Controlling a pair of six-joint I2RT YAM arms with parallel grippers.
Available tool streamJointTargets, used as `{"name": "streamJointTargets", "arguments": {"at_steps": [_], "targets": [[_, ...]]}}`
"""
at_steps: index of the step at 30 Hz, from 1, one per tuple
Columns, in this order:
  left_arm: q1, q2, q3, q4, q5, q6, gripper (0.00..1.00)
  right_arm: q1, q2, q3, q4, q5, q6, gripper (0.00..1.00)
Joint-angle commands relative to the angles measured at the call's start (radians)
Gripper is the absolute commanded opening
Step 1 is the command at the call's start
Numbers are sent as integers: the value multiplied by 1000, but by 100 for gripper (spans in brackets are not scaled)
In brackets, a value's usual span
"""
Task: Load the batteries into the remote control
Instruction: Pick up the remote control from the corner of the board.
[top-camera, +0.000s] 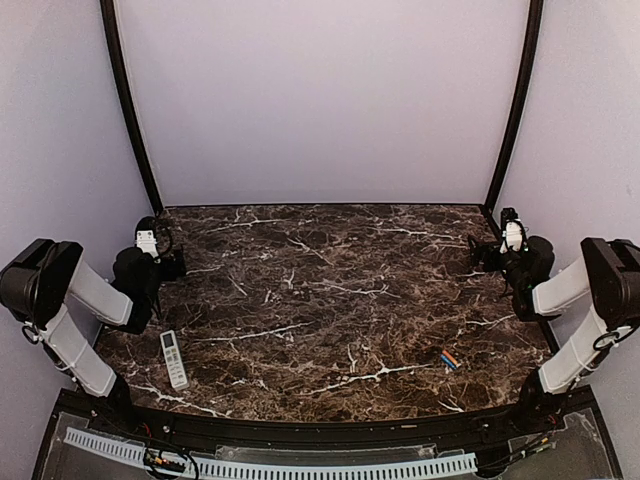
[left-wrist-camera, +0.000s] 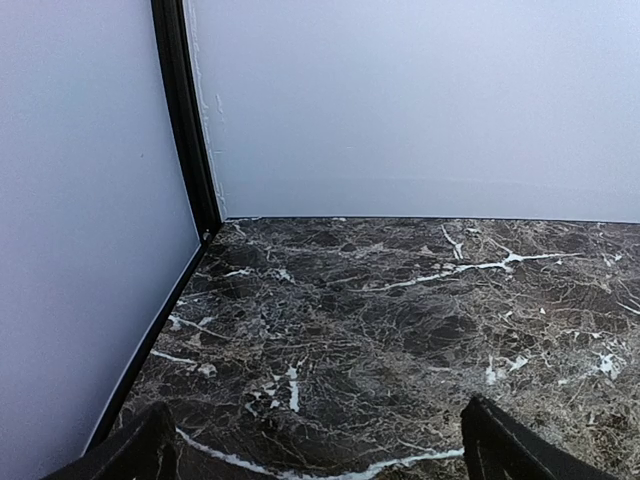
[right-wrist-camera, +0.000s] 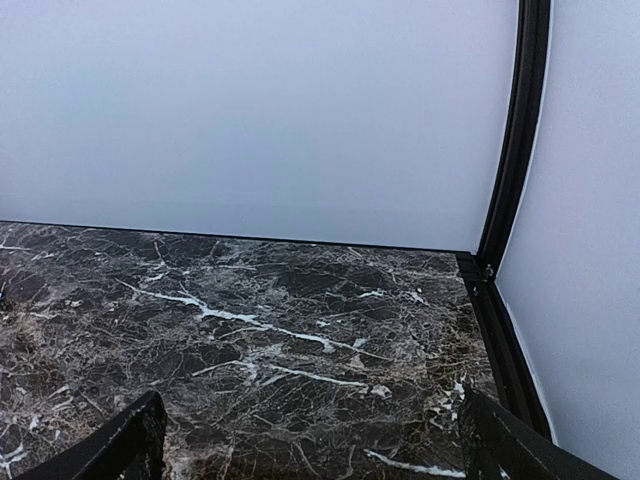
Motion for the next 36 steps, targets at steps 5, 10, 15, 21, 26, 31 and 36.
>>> {"name": "streamJointTargets", "arguments": {"at_steps": [5, 10, 15, 21, 26, 31, 36], "targets": [[8, -22, 11, -1, 12, -4, 99, -4, -25, 7, 2, 3, 6, 99], [27, -31, 24, -34, 60, -12, 99, -7, -217, 62, -254, 19, 19, 99], [1, -211, 20, -190, -269, -99, 96, -17, -349, 139, -450, -67, 230, 99], [-40, -644, 183, -1181, -414, -636, 77, 24, -358, 265, -685, -231, 393, 91], [-254, -777, 221, -1792, -334, -1079, 76, 212, -370, 365, -1006, -93, 335, 90], [-406, -762, 203, -2012, -191, -1257, 77, 357, -402, 383, -1170, 40, 345, 90], [-440, -676, 181, -2122, -179, -1256, 64, 437, -409, 377, -1218, 68, 359, 90]]}}
